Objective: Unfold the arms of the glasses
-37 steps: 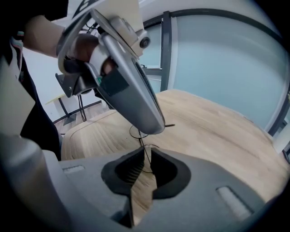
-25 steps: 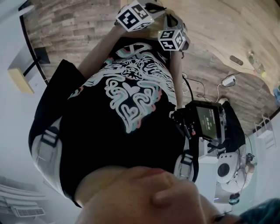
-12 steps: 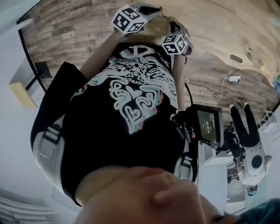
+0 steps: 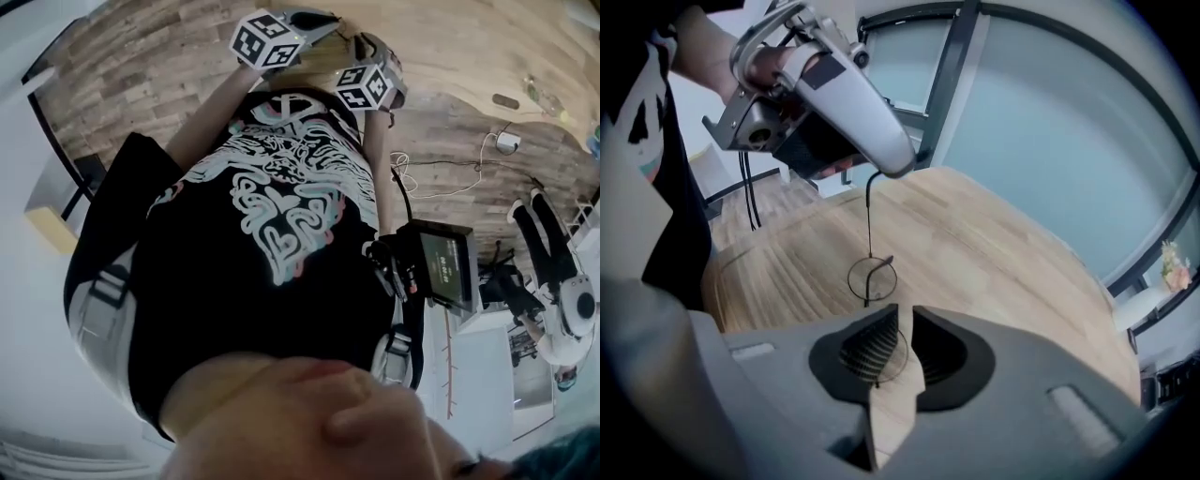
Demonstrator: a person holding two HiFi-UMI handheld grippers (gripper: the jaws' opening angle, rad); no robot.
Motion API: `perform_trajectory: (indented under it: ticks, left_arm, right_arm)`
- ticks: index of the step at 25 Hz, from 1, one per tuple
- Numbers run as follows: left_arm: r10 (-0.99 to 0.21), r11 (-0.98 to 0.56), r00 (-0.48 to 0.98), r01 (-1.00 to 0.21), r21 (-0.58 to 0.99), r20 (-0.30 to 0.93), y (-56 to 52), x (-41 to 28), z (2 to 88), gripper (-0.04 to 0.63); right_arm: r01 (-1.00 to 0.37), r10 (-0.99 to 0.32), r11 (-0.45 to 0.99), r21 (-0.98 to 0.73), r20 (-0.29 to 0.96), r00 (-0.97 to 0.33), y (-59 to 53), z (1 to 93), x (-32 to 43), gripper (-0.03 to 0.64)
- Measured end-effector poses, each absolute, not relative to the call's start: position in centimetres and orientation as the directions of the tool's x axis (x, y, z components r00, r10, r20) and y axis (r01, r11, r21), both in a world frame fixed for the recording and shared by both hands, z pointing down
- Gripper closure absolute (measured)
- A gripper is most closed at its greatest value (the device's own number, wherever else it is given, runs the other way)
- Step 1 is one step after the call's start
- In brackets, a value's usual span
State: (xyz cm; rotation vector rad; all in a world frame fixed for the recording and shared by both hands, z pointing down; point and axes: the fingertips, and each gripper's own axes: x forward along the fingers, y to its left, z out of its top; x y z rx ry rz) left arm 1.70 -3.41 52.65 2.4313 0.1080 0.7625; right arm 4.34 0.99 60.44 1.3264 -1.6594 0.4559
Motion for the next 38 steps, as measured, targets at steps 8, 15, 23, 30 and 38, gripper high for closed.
perform_trajectory:
  ticks: [8, 15, 23, 30, 38]
  left_arm:
    - [0.276, -0.783, 0.837, -0.089, 0.615, 0.472, -3.1, 2.2, 52.0, 0.591]
    - [0.291, -0.765, 0.840, -0.084, 0.639, 0.458, -3.2, 2.5, 51.6, 0.590]
    - [0.304, -0.748, 0.841, -0.080, 0.659, 0.447, -2.9, 2.5, 51.4, 0.589]
    - [0.311, -0.735, 0.844, -0.079, 0.673, 0.438, -2.9, 2.7, 51.1, 0.589]
    - [0.322, -0.728, 0.841, -0.073, 0.681, 0.435, -2.8, 2.5, 51.2, 0.589]
  right_arm:
    - [-0.896, -0.557, 0.390, 0.212, 0.829, -0.046, -0.2, 59.9, 1.3, 0.571]
    - [-0.881, -0.550, 0.418, 0.220, 0.834, -0.053, -0.5, 59.7, 0.6, 0.571]
    - [-0.892, -0.532, 0.403, 0.204, 0.845, -0.047, 0.6, 60.1, 0.5, 0.571]
    - [-0.873, -0.527, 0.433, 0.226, 0.849, -0.042, 0.4, 60.6, 0.2, 0.573]
    - [-0.813, -0.534, 0.488, 0.319, 0.845, 0.011, 0.5, 60.8, 0.3, 0.607]
